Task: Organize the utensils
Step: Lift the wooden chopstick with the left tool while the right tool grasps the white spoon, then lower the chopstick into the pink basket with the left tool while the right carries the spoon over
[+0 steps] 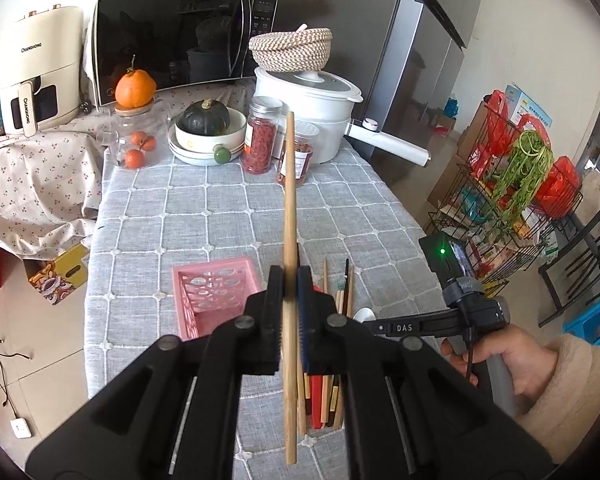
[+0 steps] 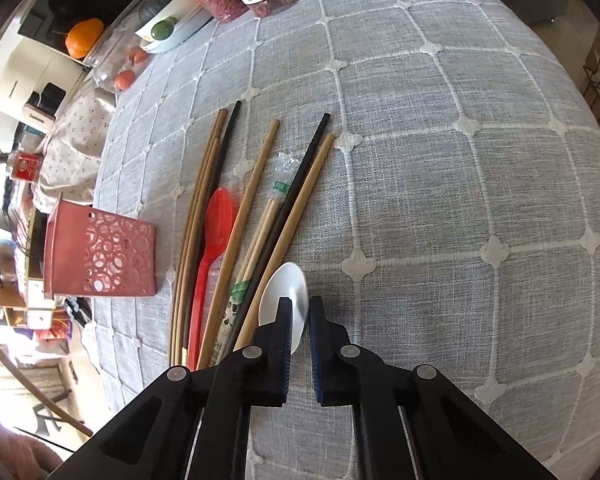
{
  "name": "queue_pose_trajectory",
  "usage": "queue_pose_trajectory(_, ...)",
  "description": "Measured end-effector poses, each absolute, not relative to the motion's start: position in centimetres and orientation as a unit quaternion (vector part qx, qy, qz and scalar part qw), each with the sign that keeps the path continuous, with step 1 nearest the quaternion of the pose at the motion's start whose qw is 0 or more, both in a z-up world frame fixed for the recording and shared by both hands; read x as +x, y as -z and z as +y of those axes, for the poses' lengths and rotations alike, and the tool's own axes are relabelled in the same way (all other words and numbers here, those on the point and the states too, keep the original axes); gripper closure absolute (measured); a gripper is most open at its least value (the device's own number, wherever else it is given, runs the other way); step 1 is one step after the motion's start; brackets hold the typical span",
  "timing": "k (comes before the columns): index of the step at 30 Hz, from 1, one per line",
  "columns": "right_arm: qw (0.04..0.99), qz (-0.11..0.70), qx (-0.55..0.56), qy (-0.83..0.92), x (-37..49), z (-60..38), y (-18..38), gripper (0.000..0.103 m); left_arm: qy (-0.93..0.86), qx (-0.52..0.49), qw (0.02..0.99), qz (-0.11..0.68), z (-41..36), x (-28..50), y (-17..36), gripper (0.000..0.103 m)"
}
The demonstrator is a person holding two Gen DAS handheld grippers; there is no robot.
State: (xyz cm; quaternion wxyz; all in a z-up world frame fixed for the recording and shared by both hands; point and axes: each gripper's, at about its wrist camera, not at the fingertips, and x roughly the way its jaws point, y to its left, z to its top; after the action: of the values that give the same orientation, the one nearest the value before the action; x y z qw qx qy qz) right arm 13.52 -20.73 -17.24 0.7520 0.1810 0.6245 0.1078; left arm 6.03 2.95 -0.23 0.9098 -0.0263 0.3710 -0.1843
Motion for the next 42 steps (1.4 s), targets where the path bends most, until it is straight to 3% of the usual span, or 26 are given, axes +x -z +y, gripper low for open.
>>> queue_pose_trajectory(12, 0.807, 0.553, 0.165, -0.129, 12.0, -20.3, 12.9, 0.1, 0.138, -0.077, 0.953, 0.259, 5.4, 5.1, -2.5, 0.095)
queue_pose_trajectory(23, 0.891, 0.415, 0.125, -0.132, 9.1, -19.0, 5.2, 0.1, 0.085, -0.089, 0.985, 0.12, 6.3, 6.3, -2.2, 0.095)
queue_pose_trajectory(42, 0.955, 0.245, 0.129, -0.106, 7.3, -16.7, -0.5, 0.1, 0.035, -0.088, 0.973, 0.209, 7.0, 11.6, 3.9, 0.095)
